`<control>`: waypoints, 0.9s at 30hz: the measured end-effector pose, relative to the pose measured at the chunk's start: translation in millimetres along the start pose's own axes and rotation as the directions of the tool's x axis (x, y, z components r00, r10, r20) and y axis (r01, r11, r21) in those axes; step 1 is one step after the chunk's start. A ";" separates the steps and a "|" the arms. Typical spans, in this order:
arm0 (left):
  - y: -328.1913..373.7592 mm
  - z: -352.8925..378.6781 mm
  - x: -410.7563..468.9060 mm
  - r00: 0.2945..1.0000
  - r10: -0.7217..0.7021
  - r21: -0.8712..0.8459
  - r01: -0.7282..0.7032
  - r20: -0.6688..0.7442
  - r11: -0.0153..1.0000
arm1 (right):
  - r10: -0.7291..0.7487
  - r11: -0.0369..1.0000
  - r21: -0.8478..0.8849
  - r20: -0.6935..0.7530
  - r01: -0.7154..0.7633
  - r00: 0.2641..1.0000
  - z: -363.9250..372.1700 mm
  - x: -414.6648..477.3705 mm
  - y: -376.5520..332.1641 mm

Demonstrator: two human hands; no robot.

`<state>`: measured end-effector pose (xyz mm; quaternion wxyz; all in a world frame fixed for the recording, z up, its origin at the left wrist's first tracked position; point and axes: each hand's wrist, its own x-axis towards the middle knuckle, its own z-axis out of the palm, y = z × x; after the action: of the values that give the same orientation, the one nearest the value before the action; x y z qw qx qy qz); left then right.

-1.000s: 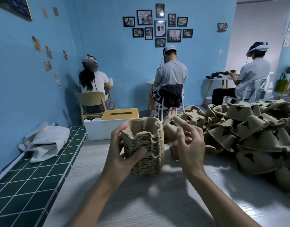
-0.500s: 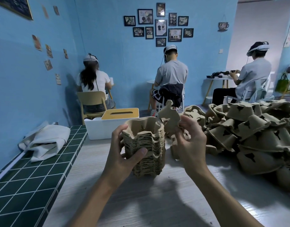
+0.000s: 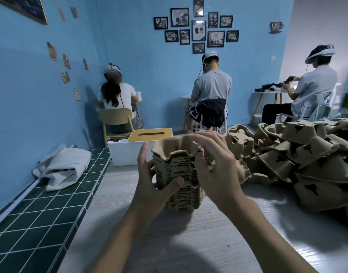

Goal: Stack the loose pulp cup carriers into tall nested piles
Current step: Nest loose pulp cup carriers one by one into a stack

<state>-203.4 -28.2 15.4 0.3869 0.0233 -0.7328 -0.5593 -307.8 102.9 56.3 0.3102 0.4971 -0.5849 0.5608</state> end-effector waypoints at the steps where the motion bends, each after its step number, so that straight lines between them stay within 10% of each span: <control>1: -0.1 -0.4 0.0 1.000 -0.005 0.001 0.005 0.000 1.000 | 0.025 1.000 0.017 0.025 -0.025 0.999 -1.7 -1.7 -0.7; 9: -4.1 -0.2 1.0 1.000 0.023 0.013 -0.023 0.020 1.000 | 0.284 0.955 -0.048 -0.133 -0.292 0.950 -8.4 -23.0 10.5; 18: -0.8 0.7 0.1 1.000 0.017 -0.001 -0.017 0.011 1.000 | 0.835 0.425 -0.343 -0.210 -0.838 0.509 -43.0 -56.3 40.7; 27: -2.7 0.7 0.4 1.000 0.025 -0.004 -0.025 0.005 1.000 | 0.811 0.517 -0.182 -0.208 -0.837 0.546 -44.8 -54.3 44.6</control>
<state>-205.2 -28.8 13.3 0.3920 0.0119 -0.7331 -0.5557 -341.0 153.2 -1.2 0.0972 0.0876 -0.8025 0.5821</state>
